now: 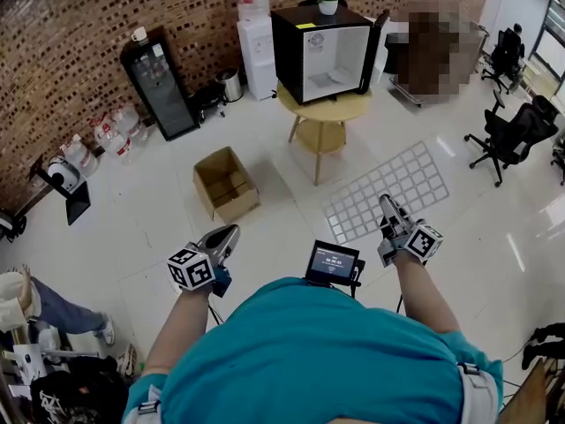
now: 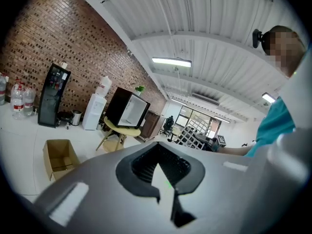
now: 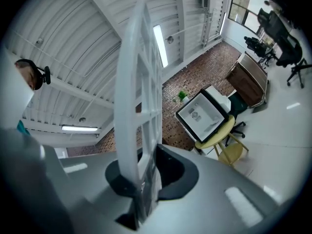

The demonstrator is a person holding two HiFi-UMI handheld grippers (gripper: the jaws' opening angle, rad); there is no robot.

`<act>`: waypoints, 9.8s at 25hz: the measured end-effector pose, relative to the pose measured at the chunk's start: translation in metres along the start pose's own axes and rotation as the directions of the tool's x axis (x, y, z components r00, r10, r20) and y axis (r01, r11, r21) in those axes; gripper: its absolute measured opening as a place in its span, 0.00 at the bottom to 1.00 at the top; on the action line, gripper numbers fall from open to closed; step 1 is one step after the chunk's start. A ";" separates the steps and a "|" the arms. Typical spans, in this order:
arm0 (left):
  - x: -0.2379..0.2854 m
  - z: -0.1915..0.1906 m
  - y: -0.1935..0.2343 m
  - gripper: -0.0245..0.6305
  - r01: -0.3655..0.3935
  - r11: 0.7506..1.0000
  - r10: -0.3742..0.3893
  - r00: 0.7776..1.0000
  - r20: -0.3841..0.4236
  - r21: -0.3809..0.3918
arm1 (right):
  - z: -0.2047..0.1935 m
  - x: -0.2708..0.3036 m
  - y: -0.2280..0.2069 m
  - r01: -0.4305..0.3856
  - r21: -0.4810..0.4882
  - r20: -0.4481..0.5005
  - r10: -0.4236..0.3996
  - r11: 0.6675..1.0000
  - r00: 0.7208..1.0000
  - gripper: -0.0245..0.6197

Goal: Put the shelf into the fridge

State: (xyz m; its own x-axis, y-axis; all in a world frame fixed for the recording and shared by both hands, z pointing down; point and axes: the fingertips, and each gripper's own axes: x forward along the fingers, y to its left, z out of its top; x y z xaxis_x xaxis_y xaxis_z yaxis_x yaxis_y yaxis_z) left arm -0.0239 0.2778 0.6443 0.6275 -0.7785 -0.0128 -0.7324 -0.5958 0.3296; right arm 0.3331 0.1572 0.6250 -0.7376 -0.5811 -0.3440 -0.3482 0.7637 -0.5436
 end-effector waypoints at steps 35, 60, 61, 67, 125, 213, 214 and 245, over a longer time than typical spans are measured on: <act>0.153 0.128 0.287 0.04 0.264 0.964 -0.265 0.961 -0.082 -0.022 | -0.011 0.222 -0.110 0.286 -0.022 0.091 -0.283 0.958 0.955 0.08; 0.380 0.189 0.434 0.04 0.246 0.967 -0.252 0.961 -0.117 -0.065 | 0.113 0.471 -0.309 0.096 0.010 0.033 -0.097 0.995 0.995 0.08; 0.385 0.195 0.442 0.04 0.264 0.962 -0.270 0.955 -0.125 -0.064 | 0.118 0.484 -0.306 0.089 -0.004 0.040 -0.089 0.996 0.995 0.08; 0.410 0.209 0.488 0.04 0.297 0.953 -0.303 0.941 -0.149 -0.063 | 0.119 0.515 -0.350 0.114 0.028 0.102 -0.117 0.993 0.988 0.08; 0.447 0.164 0.543 0.04 0.074 0.989 -0.087 0.990 -0.106 -0.125 | 0.090 0.558 -0.615 0.105 0.746 0.029 -0.189 0.658 0.982 0.08; 0.439 0.147 0.533 0.04 0.077 0.985 -0.097 0.987 -0.129 -0.156 | 0.091 0.555 -0.609 0.108 0.781 -0.094 -0.055 0.615 0.994 0.08; 0.439 0.146 0.532 0.04 0.077 0.984 -0.098 0.987 -0.130 -0.158 | 0.091 0.555 -0.609 0.108 0.782 -0.095 -0.054 0.614 0.994 0.08; 0.454 0.135 0.521 0.04 0.108 0.981 -0.134 0.978 -0.160 -0.158 | 0.093 0.559 -0.604 0.096 0.790 -0.029 -0.120 0.605 0.992 0.08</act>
State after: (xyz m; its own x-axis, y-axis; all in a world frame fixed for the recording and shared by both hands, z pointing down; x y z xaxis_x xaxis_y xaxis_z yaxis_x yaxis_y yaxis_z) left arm -0.1562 -0.4124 0.6825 0.7539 -0.6502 0.0945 -0.6091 -0.6377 0.4717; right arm 0.1853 -0.6549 0.6901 -0.7070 -0.6599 -0.2544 0.1761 0.1841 -0.9670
